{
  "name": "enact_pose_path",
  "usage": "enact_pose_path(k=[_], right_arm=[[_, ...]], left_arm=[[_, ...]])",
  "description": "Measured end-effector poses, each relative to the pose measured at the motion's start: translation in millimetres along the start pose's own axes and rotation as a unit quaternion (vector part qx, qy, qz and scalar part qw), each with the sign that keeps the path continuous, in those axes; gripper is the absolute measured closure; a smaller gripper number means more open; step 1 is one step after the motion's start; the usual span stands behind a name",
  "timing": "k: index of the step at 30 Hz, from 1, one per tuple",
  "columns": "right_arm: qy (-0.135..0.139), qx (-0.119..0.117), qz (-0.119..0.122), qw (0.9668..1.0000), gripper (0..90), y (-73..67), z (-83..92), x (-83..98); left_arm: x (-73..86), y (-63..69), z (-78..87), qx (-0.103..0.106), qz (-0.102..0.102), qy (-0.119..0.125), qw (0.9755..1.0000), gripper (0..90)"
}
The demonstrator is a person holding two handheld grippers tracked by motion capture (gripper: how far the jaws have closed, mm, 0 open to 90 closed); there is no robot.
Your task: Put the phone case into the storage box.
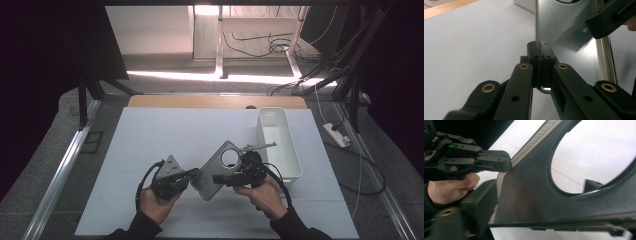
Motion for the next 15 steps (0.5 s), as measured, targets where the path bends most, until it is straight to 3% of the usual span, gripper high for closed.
enact_pose_path(k=[2,6,7,8,9,12,15], right_arm=[[0.001,-0.002,-0.003,1.0,22.3,-0.2,-0.3,-0.2],[0.015,-0.019,-0.015,0.9996,44.3,-1.4,0.0,-2.3],[0.015,-0.019,-0.015,0.9996,44.3,-1.4,0.0,-2.3],[0.018,-0.028,-0.023,0.9992,53.0,-1.9,0.5,-2.5],[0.018,-0.028,-0.023,0.9992,53.0,-1.9,0.5,-2.5],[0.029,-0.051,-0.043,0.9974,66.2,-3.2,2.1,-4.0],[0.037,-0.068,-0.063,0.995,72.8,-3.9,3.3,-4.8]], left_arm=[[-0.1,0.4,0.1,0.0,-0.001,0.0,1.0,89.3],[-0.2,1.7,0.0,0.0,-0.003,0.001,1.0,89.3],[-0.2,1.7,0.0,0.0,-0.003,0.001,1.0,89.3],[-0.6,2.1,0.2,-0.001,-0.005,0.002,1.0,89.3],[-0.6,2.1,0.2,-0.001,-0.005,0.002,1.0,89.3],[-0.5,2.6,-0.1,0.0,-0.006,0.001,1.0,89.2],[0.2,2.5,-0.3,0.002,-0.008,0.0,1.0,89.2]])
Point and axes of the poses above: each handheld gripper's, and its own axes: z roughly backward along the jaws, x roughly out of its underside, y roughly to its right, the point moved 10 cm from there along -z, roughly forward along the jaws, and after that the axes turned 4 degrees about y, right-handed, at the moved point
